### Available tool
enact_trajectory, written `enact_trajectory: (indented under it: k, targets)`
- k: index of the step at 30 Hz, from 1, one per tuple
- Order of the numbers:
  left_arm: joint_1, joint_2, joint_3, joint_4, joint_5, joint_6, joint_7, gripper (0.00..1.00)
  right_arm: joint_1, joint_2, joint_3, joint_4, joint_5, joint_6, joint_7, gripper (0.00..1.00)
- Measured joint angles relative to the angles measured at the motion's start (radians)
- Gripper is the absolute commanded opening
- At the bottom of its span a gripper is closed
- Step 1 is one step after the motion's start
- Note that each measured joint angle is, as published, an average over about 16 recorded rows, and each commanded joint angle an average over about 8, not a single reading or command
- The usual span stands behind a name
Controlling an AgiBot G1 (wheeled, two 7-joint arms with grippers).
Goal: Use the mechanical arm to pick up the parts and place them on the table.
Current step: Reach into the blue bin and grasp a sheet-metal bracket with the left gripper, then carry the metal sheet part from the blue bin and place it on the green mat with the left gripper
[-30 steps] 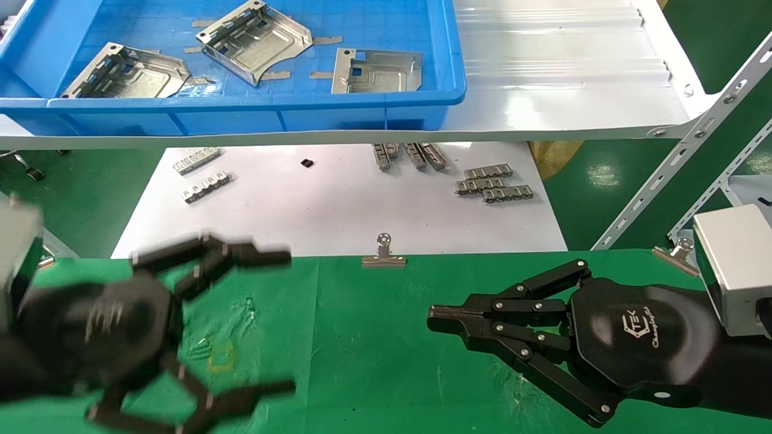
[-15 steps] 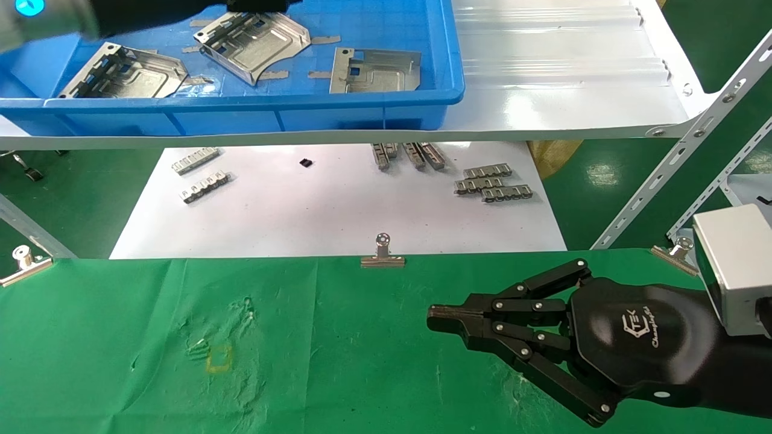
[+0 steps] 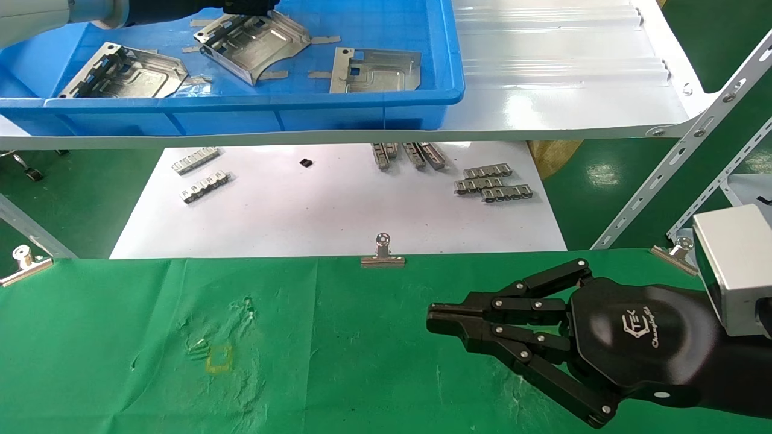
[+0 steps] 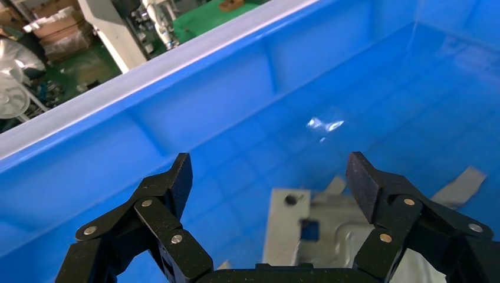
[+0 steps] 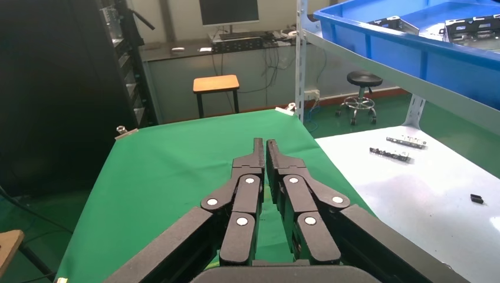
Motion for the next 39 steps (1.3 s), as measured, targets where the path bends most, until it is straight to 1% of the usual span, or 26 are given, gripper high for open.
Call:
enact_trajectory:
  k: [11, 28, 34, 39]
  targets:
    - [-0.015, -0.012, 0.029, 0.04, 0.042, 0.02, -0.013, 0.0, 0.0, 0.0, 0.0, 0.0, 0.0, 0.0, 0.0, 1.0]
    - [-0.002, -0.036, 0.031, 0.038, 0.045, 0.035, -0.036, 0.0, 0.0, 0.0, 0.0, 0.0, 0.0, 0.0, 0.0, 1.0]
    - [-0.007, -0.052, 0.019, 0.021, 0.027, 0.071, -0.027, 0.0, 0.0, 0.0, 0.0, 0.0, 0.0, 0.0, 0.0, 1.0]
    - [-0.022, -0.073, 0.001, -0.002, 0.0, 0.141, -0.003, 0.0, 0.0, 0.0, 0.0, 0.0, 0.0, 0.0, 0.0, 1.0]
